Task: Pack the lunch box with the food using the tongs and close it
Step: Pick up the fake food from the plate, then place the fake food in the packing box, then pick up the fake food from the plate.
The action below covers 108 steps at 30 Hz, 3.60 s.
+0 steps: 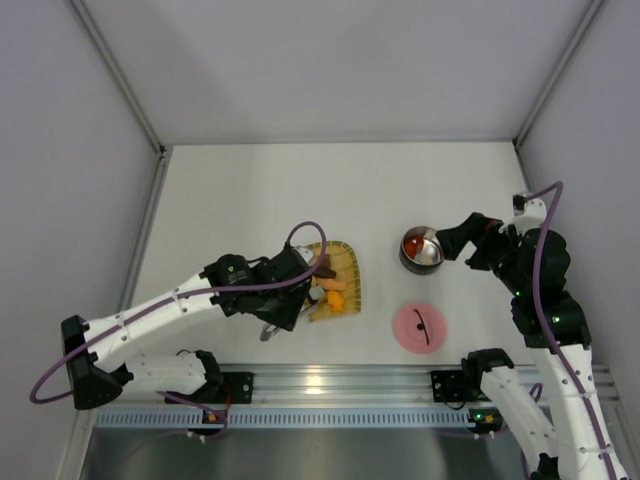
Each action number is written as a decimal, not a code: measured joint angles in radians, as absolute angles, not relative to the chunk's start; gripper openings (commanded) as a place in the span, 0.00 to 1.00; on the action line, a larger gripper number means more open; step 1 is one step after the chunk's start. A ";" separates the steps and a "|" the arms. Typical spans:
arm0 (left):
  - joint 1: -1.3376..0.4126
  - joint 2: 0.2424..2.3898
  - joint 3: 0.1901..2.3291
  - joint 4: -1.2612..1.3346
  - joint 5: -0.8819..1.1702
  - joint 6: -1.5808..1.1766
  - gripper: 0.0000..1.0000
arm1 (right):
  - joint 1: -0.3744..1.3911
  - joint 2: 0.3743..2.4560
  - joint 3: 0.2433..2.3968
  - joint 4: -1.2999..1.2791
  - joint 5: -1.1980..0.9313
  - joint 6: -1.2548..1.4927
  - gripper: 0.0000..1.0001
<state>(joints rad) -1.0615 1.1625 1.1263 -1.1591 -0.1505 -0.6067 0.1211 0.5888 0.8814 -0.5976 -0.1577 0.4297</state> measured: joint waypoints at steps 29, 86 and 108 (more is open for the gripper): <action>-1.061 1.189 1.325 -1.205 -0.202 -0.597 0.25 | 0.121 0.591 0.881 -0.598 -0.158 0.429 1.00; -1.061 2.003 1.951 -0.807 -0.066 -0.419 0.56 | 0.121 0.578 0.925 -0.630 -0.126 0.402 0.99; -1.059 1.267 1.315 -1.014 -0.192 -0.567 0.55 | 0.121 0.598 0.924 -0.627 -0.135 0.403 0.99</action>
<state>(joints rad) -1.0592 1.2667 1.3148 -1.0138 -0.1917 -0.5667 0.1211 0.5983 0.9237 -0.6266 -0.1349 0.4026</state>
